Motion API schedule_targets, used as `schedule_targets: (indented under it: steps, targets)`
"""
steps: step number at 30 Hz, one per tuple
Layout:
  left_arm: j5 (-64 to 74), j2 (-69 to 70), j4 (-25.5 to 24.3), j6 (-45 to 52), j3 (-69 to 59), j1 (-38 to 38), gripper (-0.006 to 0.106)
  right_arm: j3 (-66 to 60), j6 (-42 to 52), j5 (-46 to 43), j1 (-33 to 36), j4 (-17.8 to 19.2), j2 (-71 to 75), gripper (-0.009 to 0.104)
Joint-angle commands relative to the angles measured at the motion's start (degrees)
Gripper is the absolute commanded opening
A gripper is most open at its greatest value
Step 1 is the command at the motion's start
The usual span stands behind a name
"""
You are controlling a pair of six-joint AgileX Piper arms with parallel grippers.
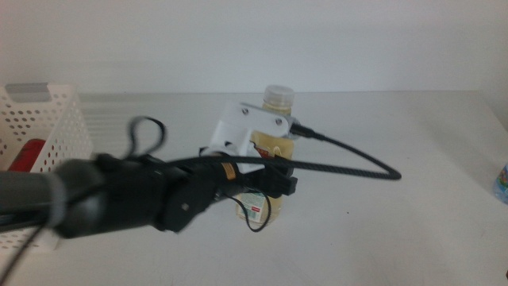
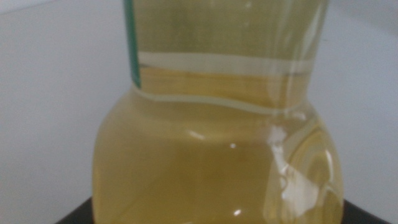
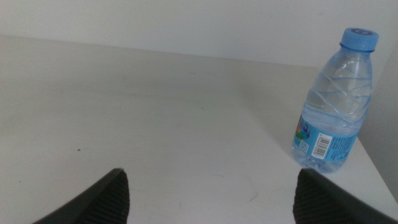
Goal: Use arms to grab the bottles and put them into the dustbin to the left of the table.
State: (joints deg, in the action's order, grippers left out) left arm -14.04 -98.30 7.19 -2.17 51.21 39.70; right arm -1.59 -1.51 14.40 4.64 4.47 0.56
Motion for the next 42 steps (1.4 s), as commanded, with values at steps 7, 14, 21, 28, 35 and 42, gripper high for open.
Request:
schedule_targets:
  steps: [7,14,21,28,35,42]
  targets:
    - [19.8,17.7,0.2,-0.4,6.0,-3.2,0.017,0.4,0.7,-4.2,-0.3,0.3,1.6,0.077]
    - [50.7,19.1,0.2,-0.4,19.6,-11.1,0.017,0.4,0.7,-4.2,-0.3,0.3,1.6,0.077]
    - [73.8,19.0,0.2,3.0,31.9,-24.6,0.017,0.4,0.7,-4.2,-0.3,0.3,1.6,0.077]
    - [84.3,18.1,0.2,8.5,37.7,-39.1,0.015,0.4,0.7,-4.2,-0.3,0.3,1.6,0.077]
    - [86.9,14.1,0.9,15.1,40.6,-51.4,0.008,0.4,0.7,-4.2,-0.3,0.3,1.6,0.077]
    - [89.4,5.3,1.0,18.1,46.4,-56.7,0.002,0.4,0.7,-4.2,-0.3,0.3,1.6,0.077]
